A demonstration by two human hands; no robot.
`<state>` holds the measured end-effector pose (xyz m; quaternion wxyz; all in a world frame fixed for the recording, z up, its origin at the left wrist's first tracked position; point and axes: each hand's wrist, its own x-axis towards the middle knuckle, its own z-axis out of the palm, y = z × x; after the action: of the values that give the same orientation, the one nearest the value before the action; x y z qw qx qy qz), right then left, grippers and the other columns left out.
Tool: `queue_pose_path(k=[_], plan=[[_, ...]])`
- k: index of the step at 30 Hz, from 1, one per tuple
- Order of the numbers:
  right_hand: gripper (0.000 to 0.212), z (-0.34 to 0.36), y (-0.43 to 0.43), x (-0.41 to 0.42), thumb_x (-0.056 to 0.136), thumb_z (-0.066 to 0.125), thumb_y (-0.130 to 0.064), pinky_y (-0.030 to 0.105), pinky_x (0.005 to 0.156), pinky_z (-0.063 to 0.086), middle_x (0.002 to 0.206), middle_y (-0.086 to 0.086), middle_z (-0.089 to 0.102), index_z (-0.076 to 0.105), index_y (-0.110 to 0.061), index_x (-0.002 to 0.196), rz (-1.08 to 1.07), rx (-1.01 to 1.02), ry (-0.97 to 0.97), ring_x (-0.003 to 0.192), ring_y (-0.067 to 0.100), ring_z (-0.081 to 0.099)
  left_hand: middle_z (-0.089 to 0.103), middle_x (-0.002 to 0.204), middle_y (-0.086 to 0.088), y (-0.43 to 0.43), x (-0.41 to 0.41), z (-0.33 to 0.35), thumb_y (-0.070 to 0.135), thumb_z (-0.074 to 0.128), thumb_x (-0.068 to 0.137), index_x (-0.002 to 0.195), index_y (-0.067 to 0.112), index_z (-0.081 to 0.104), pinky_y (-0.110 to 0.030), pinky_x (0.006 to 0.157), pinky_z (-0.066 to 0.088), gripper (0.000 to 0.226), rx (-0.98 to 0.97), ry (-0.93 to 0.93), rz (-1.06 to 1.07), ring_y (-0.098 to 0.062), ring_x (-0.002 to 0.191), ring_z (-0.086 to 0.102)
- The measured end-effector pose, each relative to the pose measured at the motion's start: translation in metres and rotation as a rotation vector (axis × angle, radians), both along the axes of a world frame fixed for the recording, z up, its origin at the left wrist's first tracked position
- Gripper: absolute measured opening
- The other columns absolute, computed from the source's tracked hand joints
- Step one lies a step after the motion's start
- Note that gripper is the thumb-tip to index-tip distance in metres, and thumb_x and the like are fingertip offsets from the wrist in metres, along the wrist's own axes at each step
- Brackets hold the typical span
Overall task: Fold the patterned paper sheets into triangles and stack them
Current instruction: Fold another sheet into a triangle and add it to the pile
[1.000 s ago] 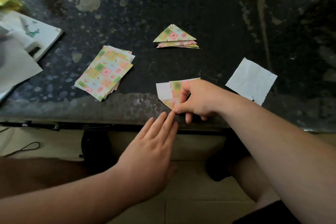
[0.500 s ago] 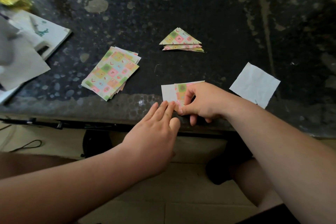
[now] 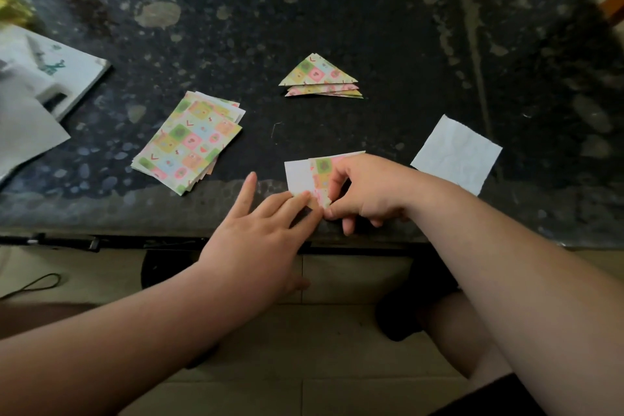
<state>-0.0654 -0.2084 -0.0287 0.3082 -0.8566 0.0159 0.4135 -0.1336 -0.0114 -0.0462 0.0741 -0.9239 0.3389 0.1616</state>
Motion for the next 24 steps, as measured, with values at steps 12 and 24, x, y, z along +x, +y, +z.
queue_pose_path(k=[12,24], plan=[[0.023,-0.003,-0.001,-0.001,0.091,0.075,-0.017,0.026,0.045,0.037,0.071,0.004,0.077,0.058,-0.018,0.106,-0.011,-0.001,0.017,0.06,0.024,0.055,-0.017,0.169,0.001,0.003,-0.006,0.001,0.08,0.034,0.09,0.156,0.035,-0.023,-0.069,0.113,-0.019,0.098,0.115,-0.011,0.078,-0.022,0.157,-0.009],[0.027,0.012,0.007,-0.023,0.09,0.072,-0.036,0.034,0.071,0.056,0.096,-0.008,0.073,0.059,-0.026,0.111,0.214,-0.195,-0.285,0.088,0.019,0.069,-0.025,0.167,0.007,0.01,0.005,0.011,0.081,0.046,0.084,0.162,0.028,-0.008,-0.061,0.122,-0.013,0.108,0.04,0.042,0.148,-0.02,0.152,-0.027]])
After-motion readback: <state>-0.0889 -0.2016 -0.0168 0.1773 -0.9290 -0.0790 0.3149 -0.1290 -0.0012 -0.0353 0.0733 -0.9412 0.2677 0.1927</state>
